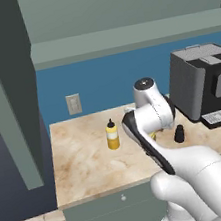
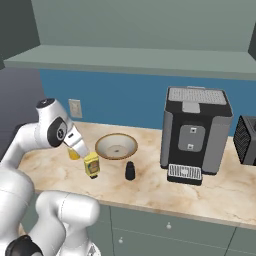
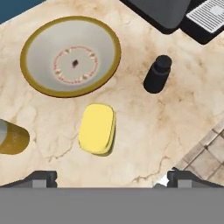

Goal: There are various items on the counter. Only move the condiments/shakers into the cabinet.

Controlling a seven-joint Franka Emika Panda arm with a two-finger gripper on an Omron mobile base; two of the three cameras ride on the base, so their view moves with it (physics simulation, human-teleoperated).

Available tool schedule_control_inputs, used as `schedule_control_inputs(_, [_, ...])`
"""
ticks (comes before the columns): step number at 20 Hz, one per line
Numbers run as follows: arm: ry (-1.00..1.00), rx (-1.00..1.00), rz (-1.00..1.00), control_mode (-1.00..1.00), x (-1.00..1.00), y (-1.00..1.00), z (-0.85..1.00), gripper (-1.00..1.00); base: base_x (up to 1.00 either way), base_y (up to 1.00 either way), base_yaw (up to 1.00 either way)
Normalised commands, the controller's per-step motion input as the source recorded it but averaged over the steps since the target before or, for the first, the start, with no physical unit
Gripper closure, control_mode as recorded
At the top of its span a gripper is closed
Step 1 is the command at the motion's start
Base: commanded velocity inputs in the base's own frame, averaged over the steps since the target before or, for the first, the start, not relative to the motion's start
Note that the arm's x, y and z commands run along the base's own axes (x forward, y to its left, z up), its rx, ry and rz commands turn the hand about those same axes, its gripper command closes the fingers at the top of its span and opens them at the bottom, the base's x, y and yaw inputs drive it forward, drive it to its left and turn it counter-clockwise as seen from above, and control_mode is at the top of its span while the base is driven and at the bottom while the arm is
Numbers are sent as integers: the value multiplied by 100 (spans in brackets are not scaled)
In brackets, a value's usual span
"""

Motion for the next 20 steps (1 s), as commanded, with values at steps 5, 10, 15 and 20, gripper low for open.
schedule_control_inputs(5, [0, 0, 0, -100, 15, -17, -22, -100, 0, 0, 0])
schedule_control_inputs(10, [0, 0, 0, -100, 21, -11, -20, -100, 0, 0, 0])
schedule_control_inputs(15, [0, 0, 0, -100, 26, 0, -12, -100, 0, 0, 0])
schedule_control_inputs(20, [0, 0, 0, -100, 26, 0, -18, -100, 0, 0, 0])
